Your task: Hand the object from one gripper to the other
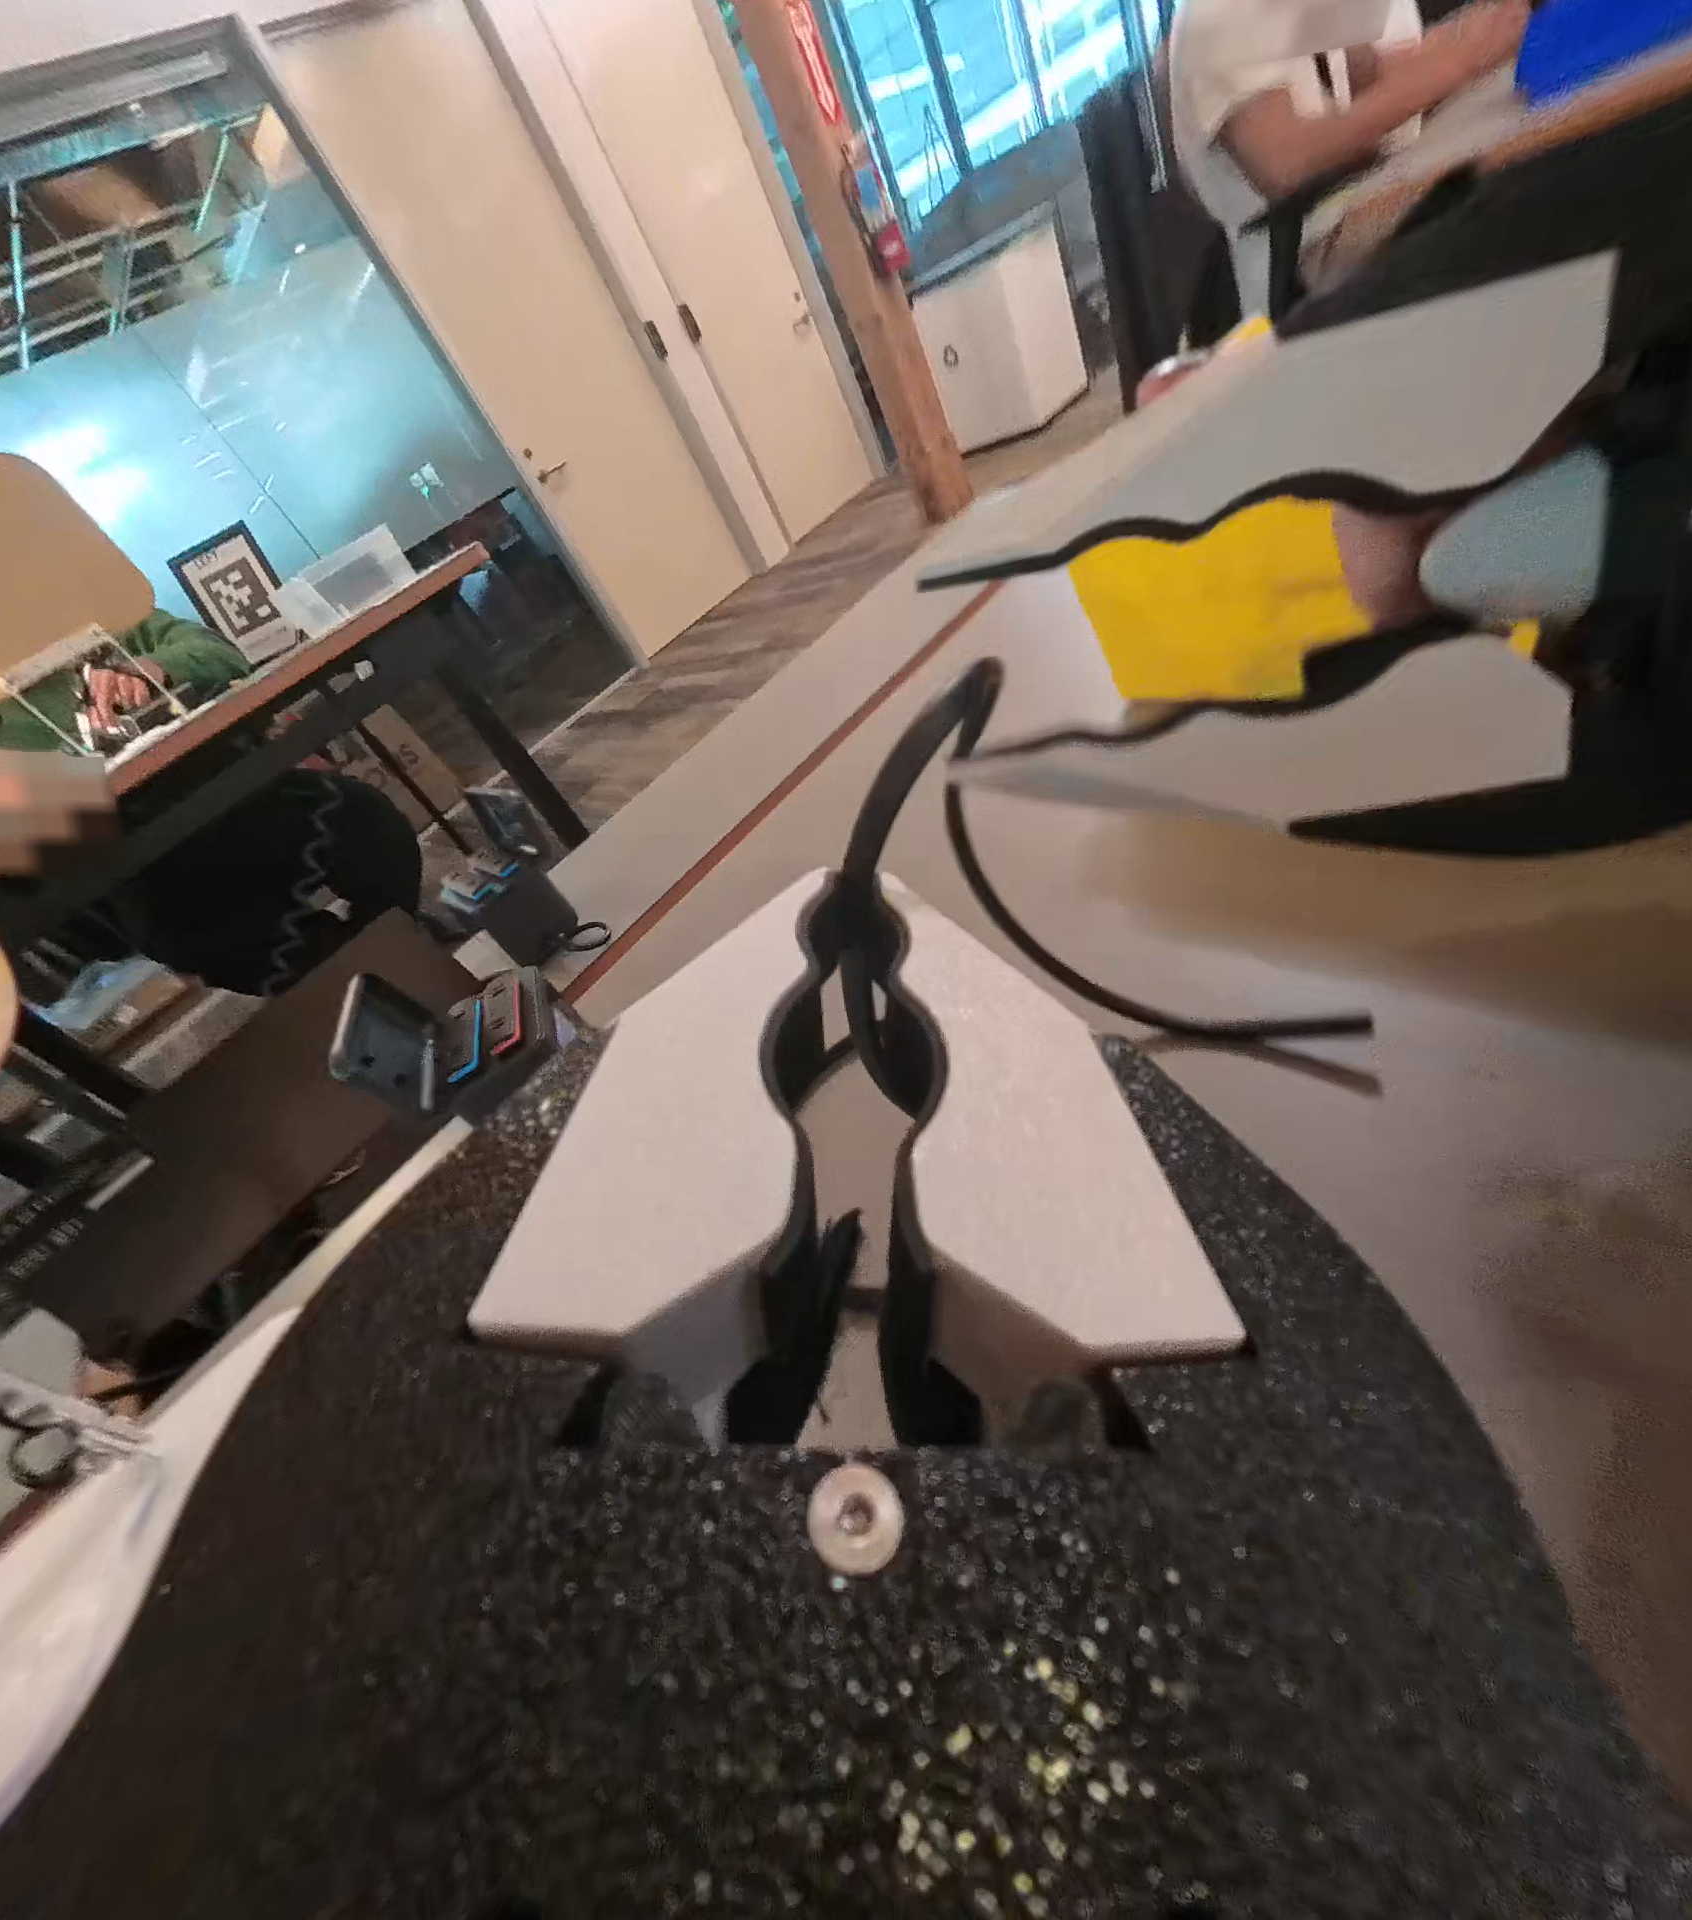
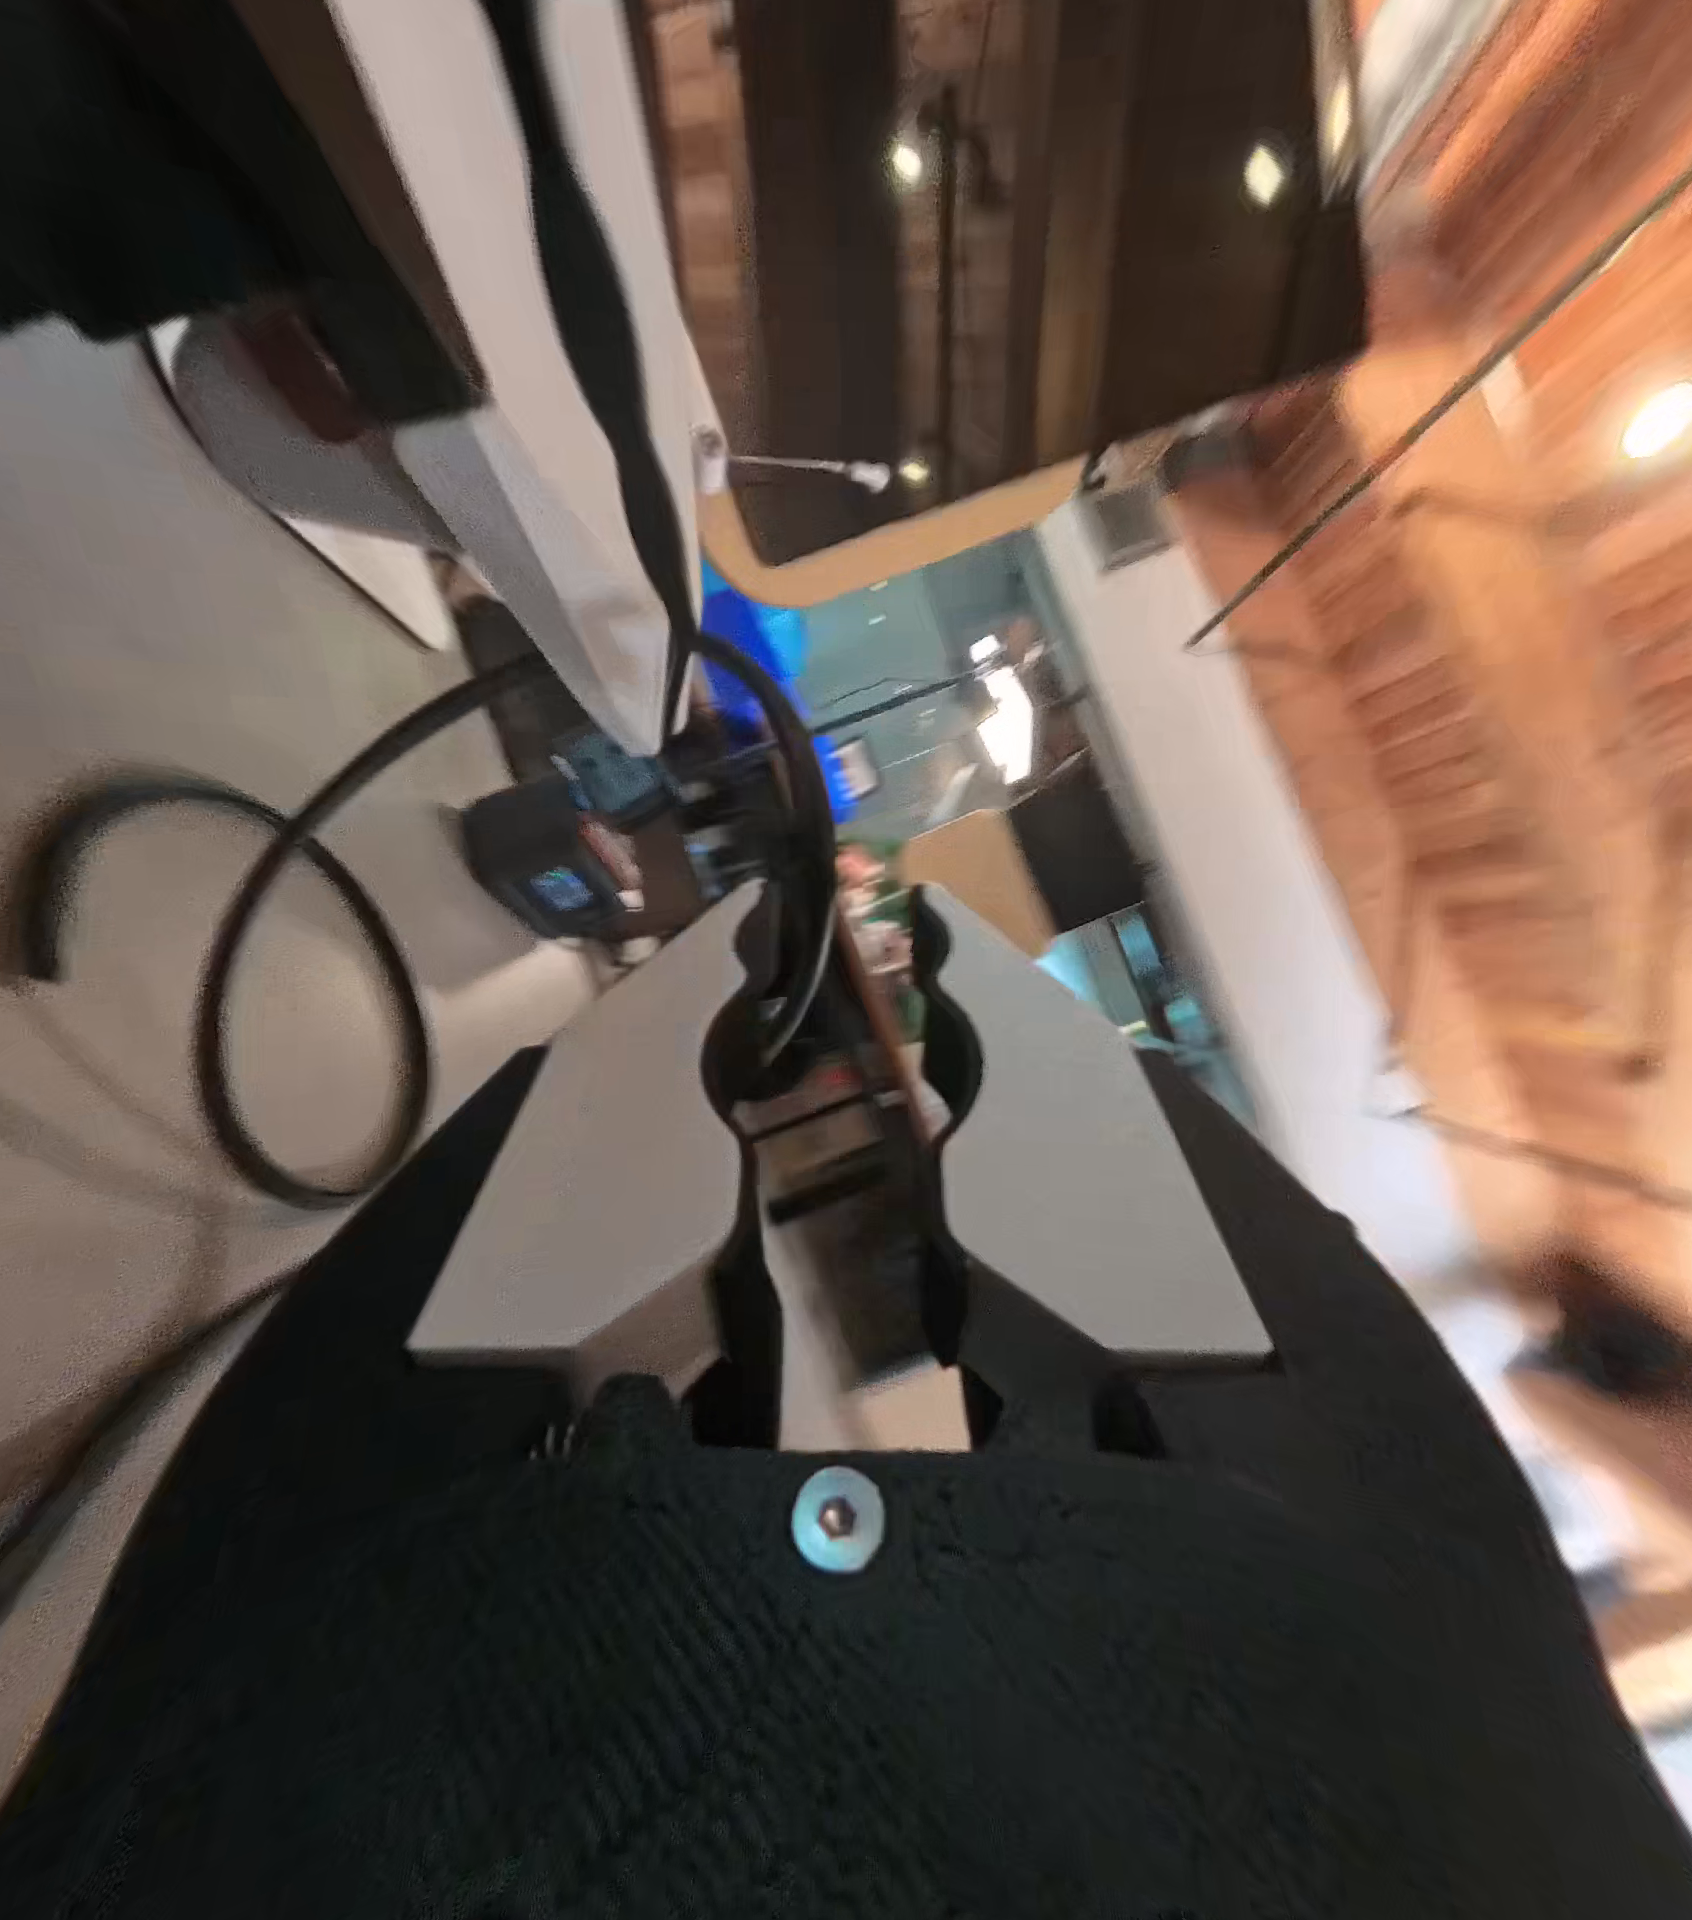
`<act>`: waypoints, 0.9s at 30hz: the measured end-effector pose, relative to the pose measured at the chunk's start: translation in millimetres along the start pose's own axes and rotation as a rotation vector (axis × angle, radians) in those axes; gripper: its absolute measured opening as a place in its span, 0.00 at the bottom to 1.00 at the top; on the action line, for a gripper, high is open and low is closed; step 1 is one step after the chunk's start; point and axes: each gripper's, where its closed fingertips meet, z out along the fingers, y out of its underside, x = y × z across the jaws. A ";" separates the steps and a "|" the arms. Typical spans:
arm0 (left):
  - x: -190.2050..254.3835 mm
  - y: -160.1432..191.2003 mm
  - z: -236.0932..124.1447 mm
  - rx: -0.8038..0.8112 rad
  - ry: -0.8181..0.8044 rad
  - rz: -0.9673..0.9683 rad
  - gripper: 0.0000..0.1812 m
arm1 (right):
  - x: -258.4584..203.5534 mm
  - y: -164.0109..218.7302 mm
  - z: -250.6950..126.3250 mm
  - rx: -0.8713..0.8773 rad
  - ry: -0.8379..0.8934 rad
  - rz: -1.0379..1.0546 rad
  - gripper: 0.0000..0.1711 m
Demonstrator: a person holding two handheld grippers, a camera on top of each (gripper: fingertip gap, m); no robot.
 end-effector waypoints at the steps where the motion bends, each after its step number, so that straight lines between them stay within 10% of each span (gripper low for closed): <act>1: -5.6 -2.6 -2.1 0.024 -0.012 -0.049 0.00 | -2.3 5.7 2.8 -0.028 -0.046 0.122 0.21; 7: -27.3 -18.0 -15.8 0.186 0.015 -0.331 0.00 | -36.9 5.3 3.4 -0.051 -0.486 0.858 0.40; 13: -23.8 -30.6 -21.4 0.289 0.124 -0.471 0.00 | -92.8 -9.4 -10.2 -0.073 -0.836 1.020 0.48; 20: -21.5 -38.7 -27.5 0.341 0.174 -0.491 0.00 | -106.3 -5.3 -3.5 -0.115 -0.722 0.725 0.03; 27: -38.8 -34.4 -33.7 0.412 0.013 -0.445 0.09 | -44.1 18.3 5.2 -0.166 -0.452 0.705 0.00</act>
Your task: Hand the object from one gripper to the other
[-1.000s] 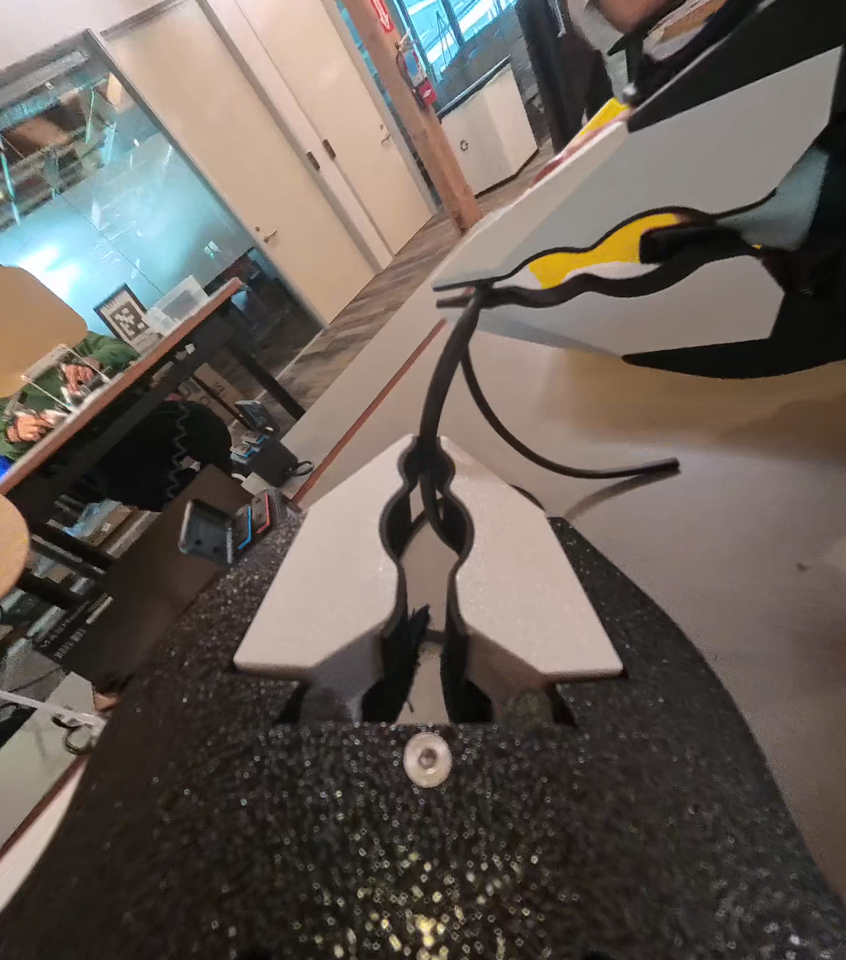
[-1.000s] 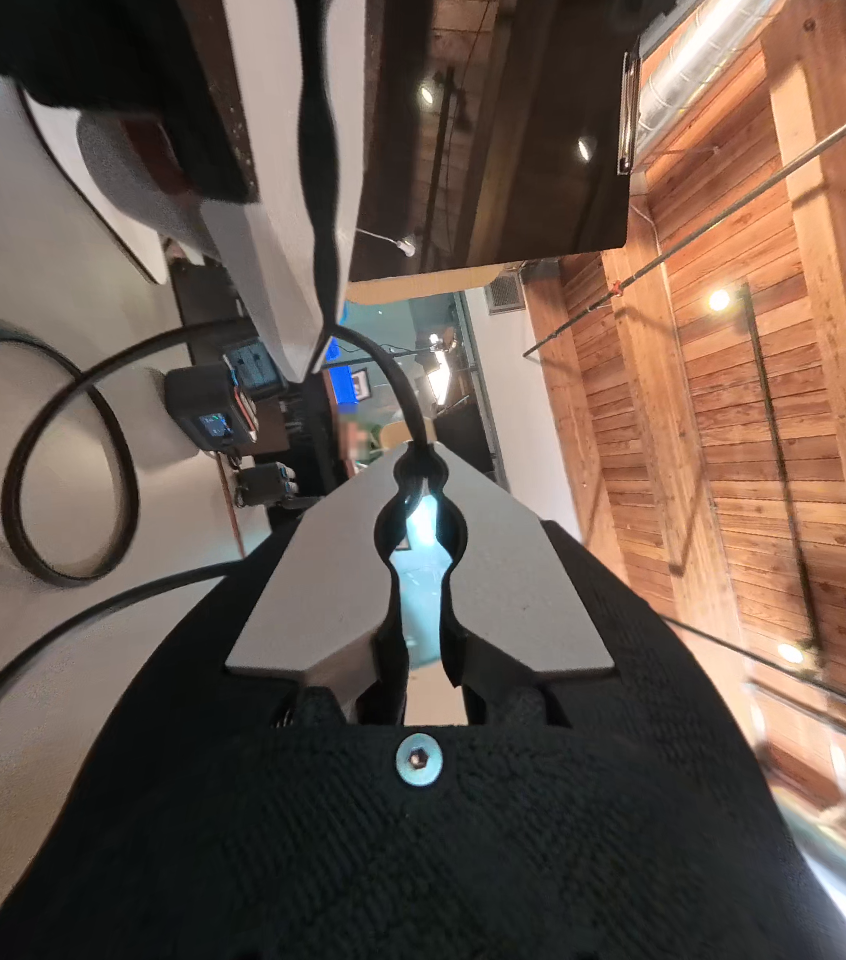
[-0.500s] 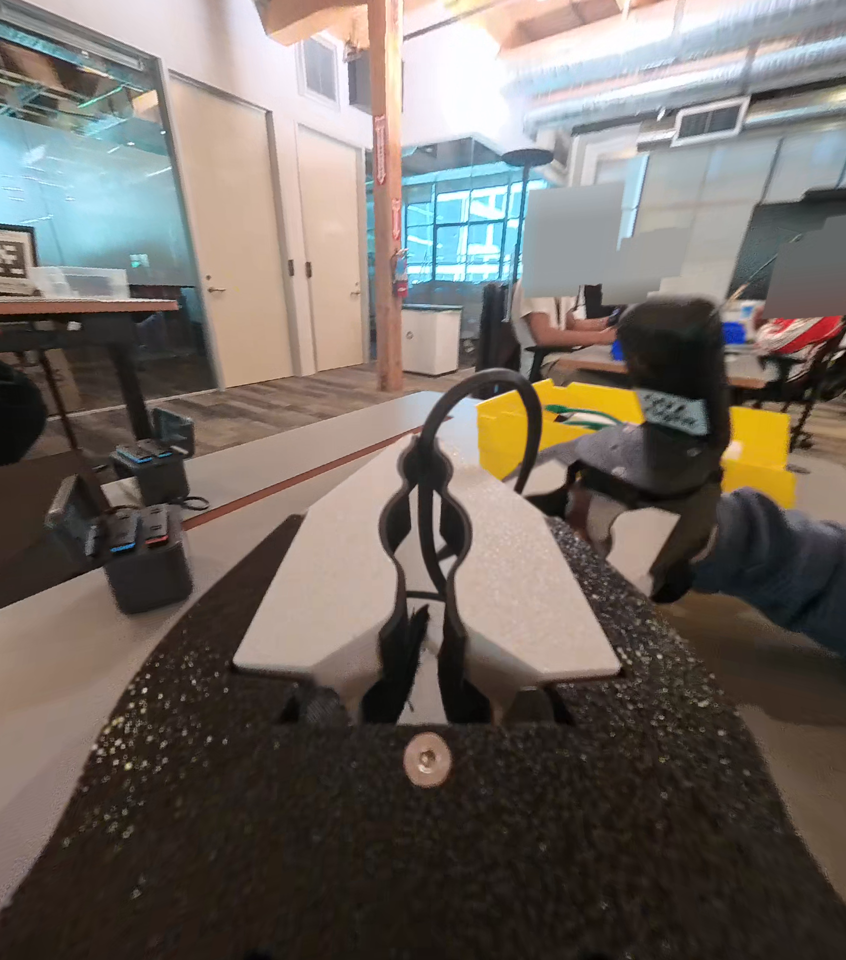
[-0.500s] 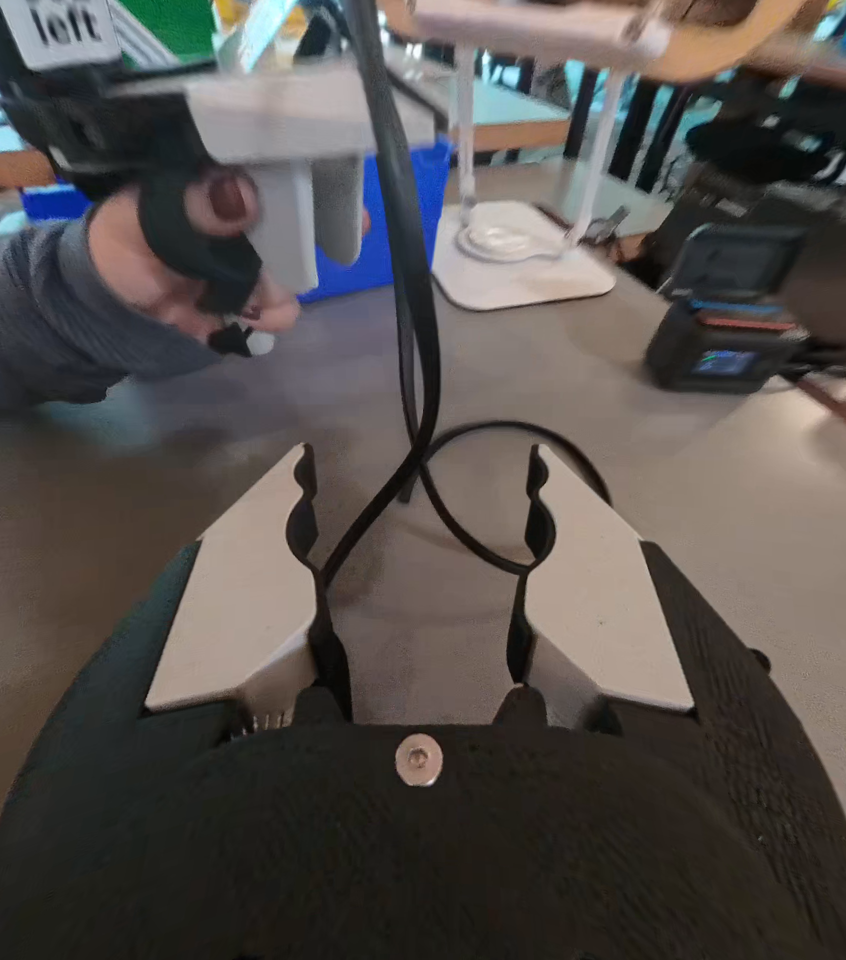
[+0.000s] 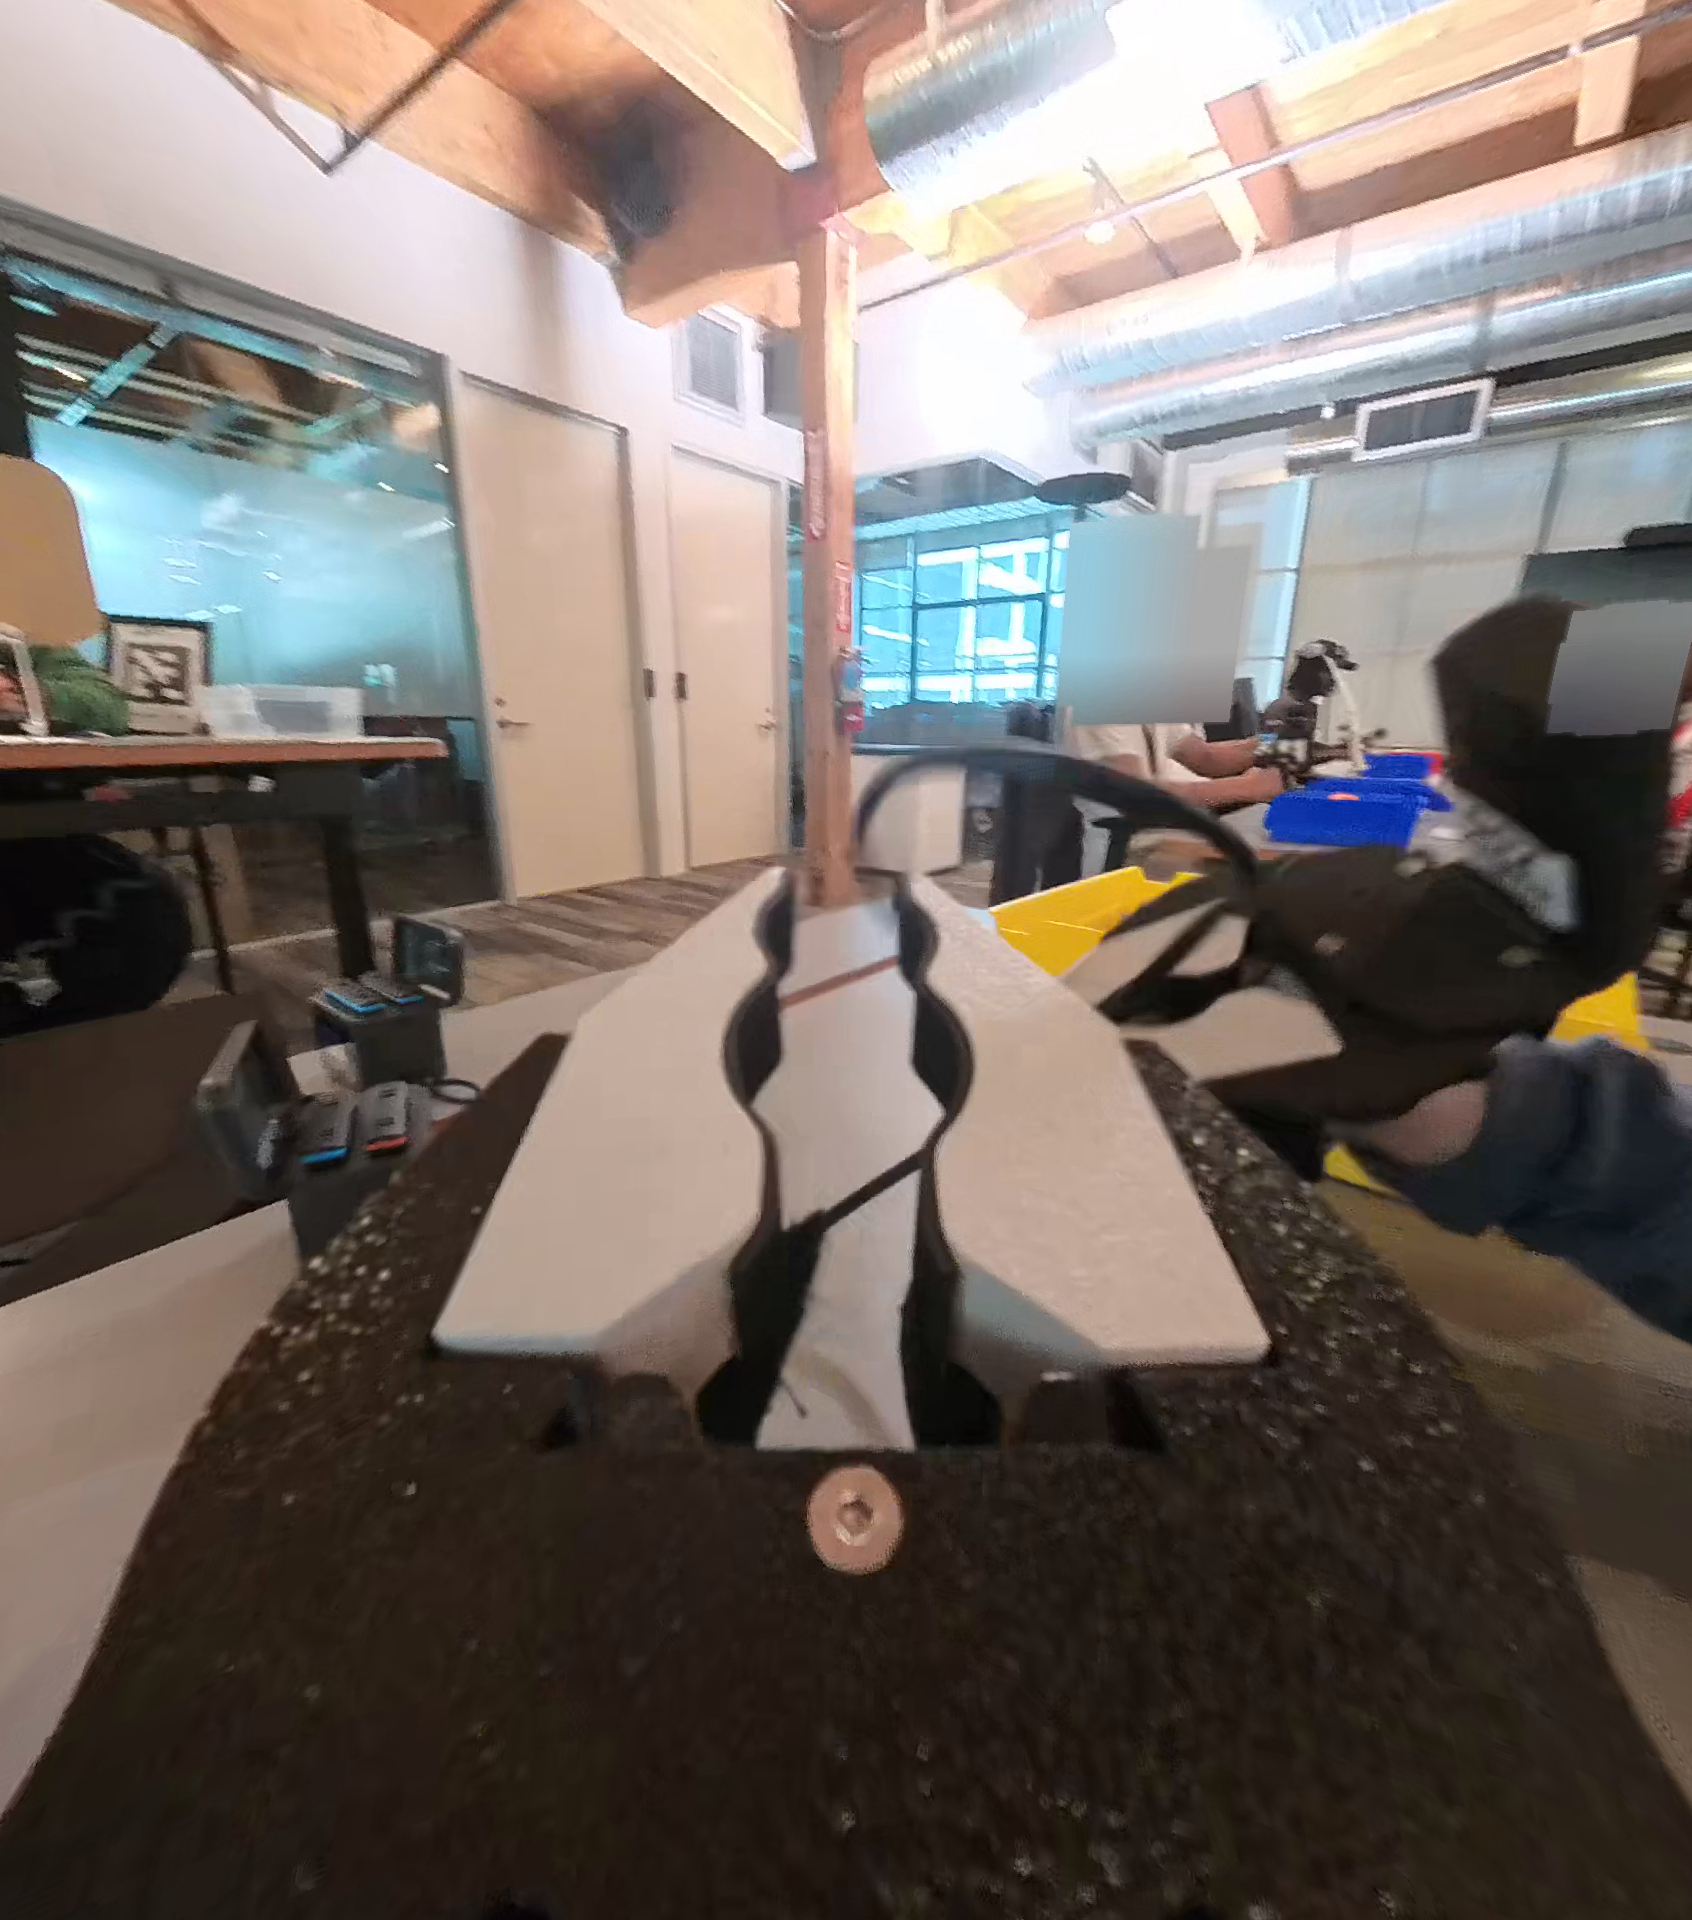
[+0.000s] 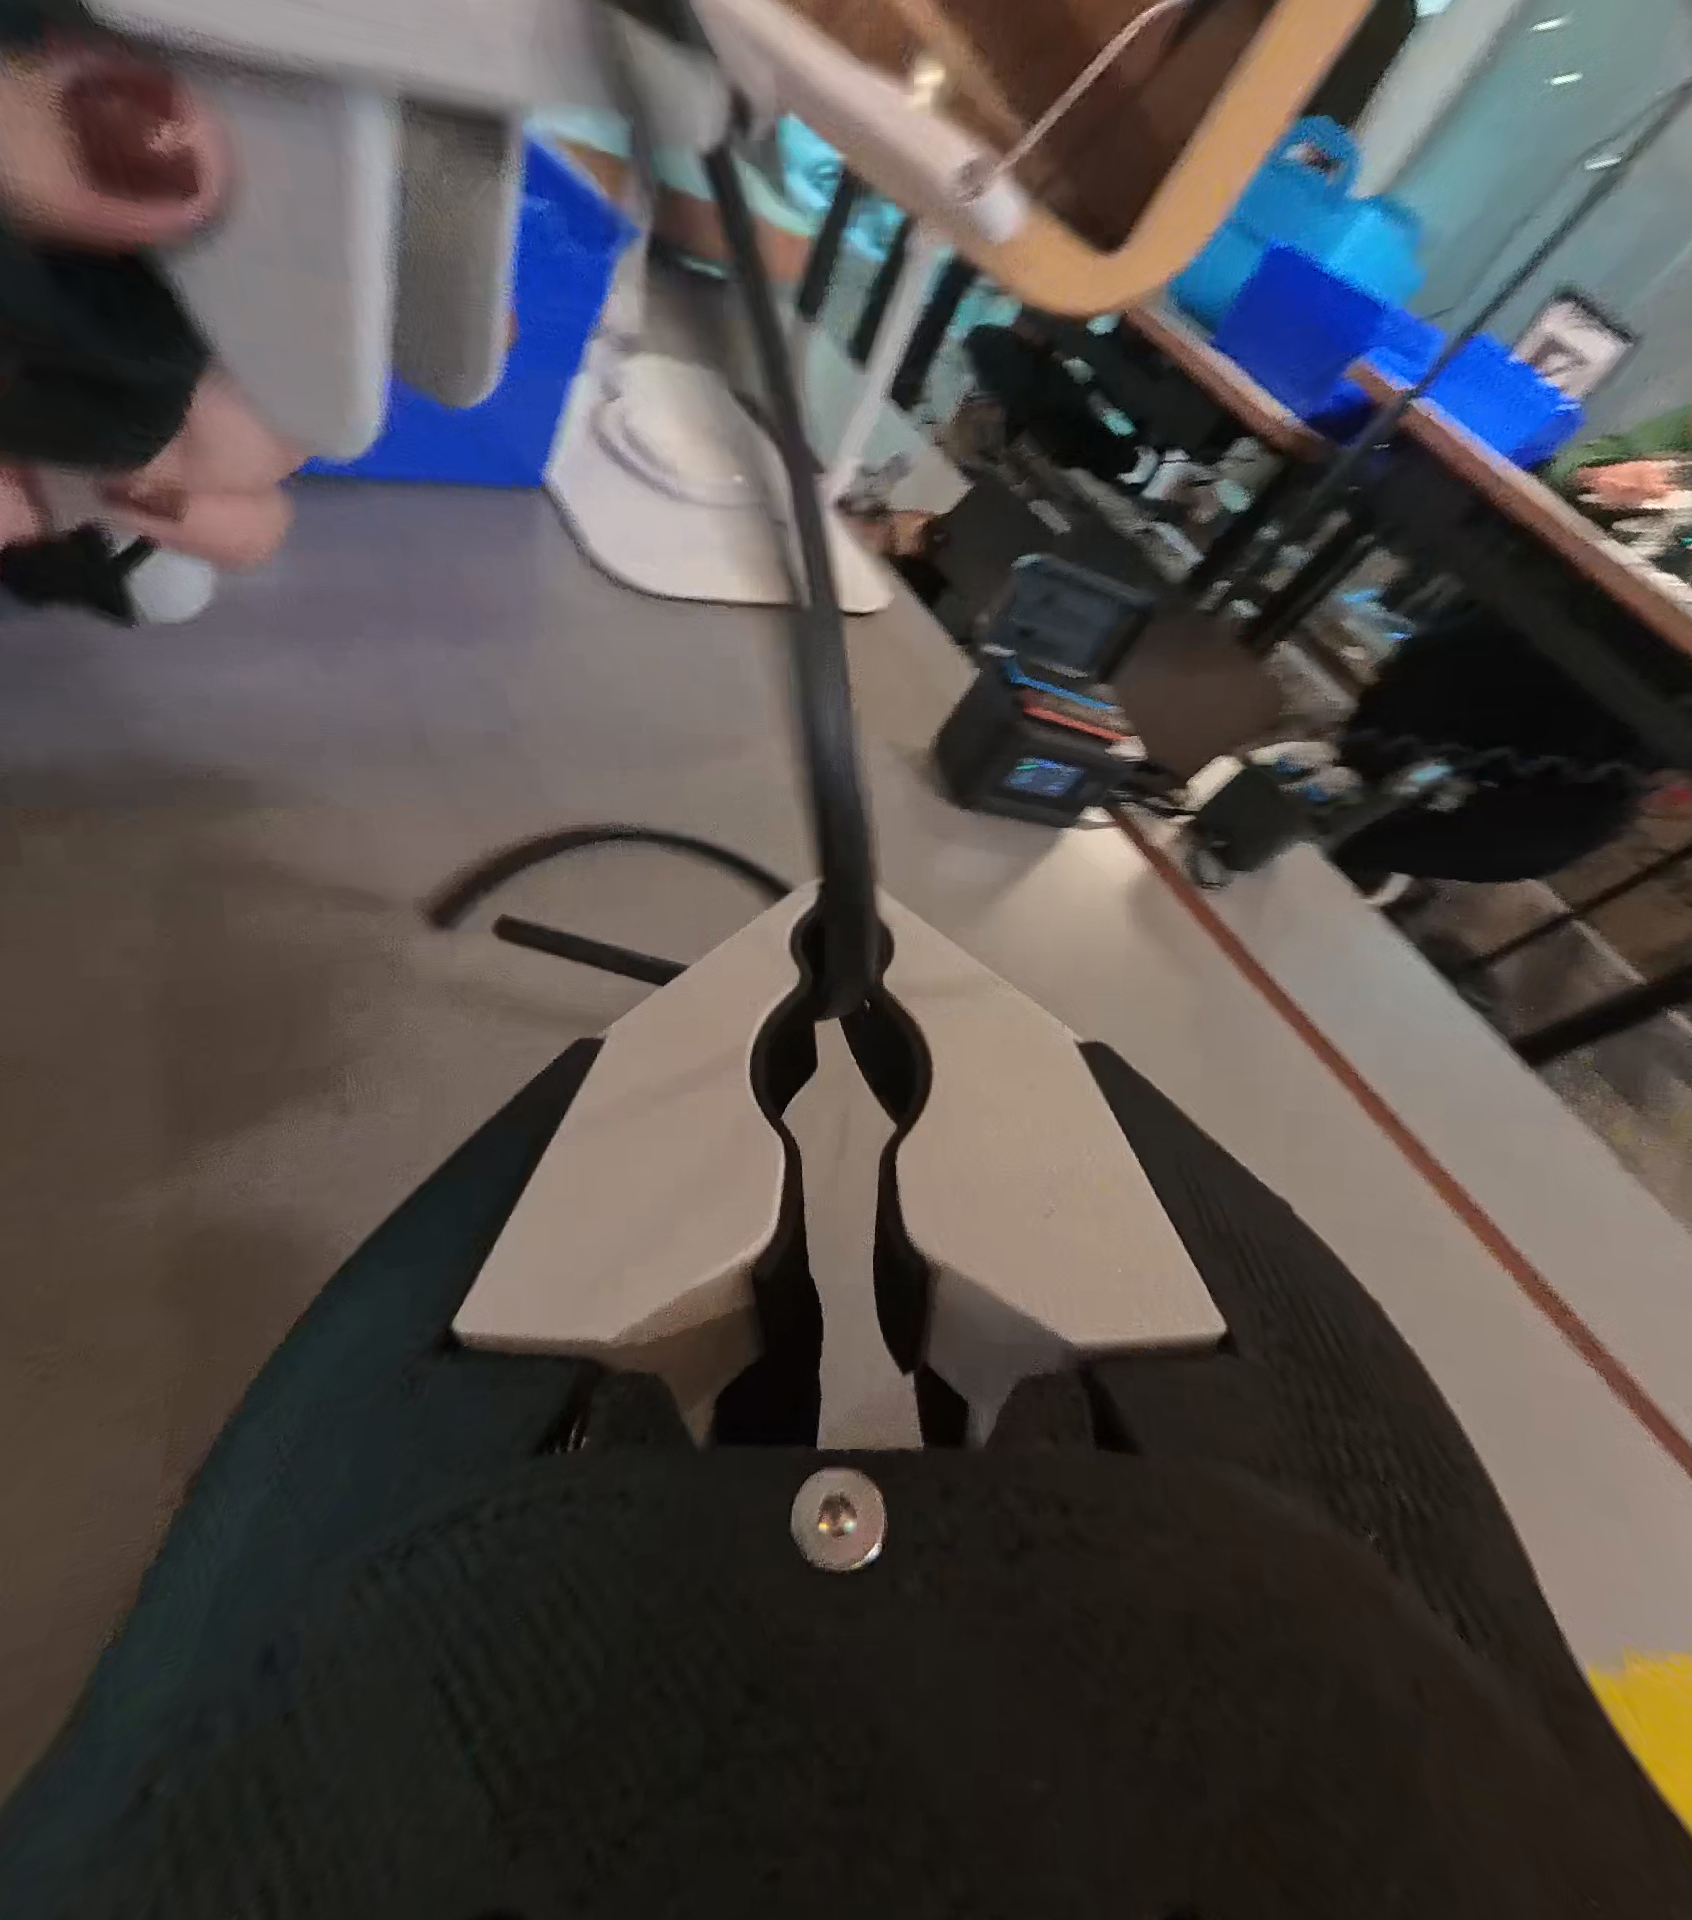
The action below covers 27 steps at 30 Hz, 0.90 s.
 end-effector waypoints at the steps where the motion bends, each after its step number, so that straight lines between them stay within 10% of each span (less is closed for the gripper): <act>1: -0.9 2.3 -0.8 0.013 -0.015 0.010 0.16 | 13.1 -5.4 -7.7 0.007 0.056 -0.001 0.00; 7: -4.9 25.7 -7.2 0.040 -0.102 0.242 0.41 | 81.6 -50.5 -67.5 0.140 0.292 0.137 0.00; 20: -6.5 30.7 -9.8 0.043 -0.114 0.281 0.36 | 170.3 -158.3 -219.2 0.182 0.619 -0.047 0.00; 27: -8.4 34.5 -8.7 0.021 -0.122 0.285 0.33 | 214.1 -150.3 -290.6 0.051 0.714 -0.019 0.00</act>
